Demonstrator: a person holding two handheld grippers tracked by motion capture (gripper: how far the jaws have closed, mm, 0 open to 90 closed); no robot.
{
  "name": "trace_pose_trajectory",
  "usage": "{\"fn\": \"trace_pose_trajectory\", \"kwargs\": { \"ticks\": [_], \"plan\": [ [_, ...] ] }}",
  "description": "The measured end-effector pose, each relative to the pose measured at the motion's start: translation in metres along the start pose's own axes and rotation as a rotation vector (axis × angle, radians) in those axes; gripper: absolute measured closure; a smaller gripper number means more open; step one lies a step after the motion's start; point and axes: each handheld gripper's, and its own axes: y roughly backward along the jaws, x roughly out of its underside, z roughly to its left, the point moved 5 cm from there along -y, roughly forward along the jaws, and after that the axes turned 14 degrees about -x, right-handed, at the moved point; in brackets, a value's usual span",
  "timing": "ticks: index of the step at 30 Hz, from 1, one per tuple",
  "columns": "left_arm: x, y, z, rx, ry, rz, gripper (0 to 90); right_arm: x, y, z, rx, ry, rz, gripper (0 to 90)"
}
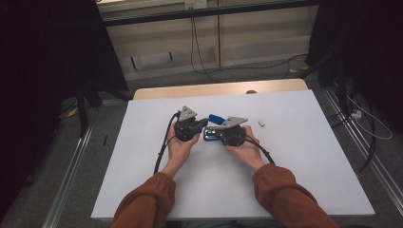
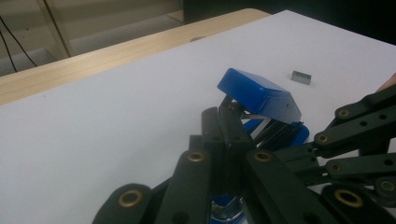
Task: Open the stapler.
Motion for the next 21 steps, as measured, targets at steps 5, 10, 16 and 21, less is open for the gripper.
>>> {"fn": "trace_pose_trajectory", "kwargs": {
  "ticks": [5,10,16,21],
  "plan": [
    [0.001,0.000,0.001,0.000,0.002,0.003,90.0,-0.007,0.004,0.001,0.013,-0.017,-0.070,90.0],
    [0.000,0.000,0.000,0.001,0.004,-0.001,90.0,-0.011,0.002,0.004,0.031,-0.011,-0.097,90.0],
    [0.000,-0.001,0.001,0.002,0.004,0.001,90.0,-0.017,0.001,0.002,0.062,0.005,-0.135,90.0],
    [0.000,0.000,0.000,0.004,0.005,0.000,90.0,-0.021,-0.003,0.006,0.079,0.021,-0.160,90.0]
  ]
}}
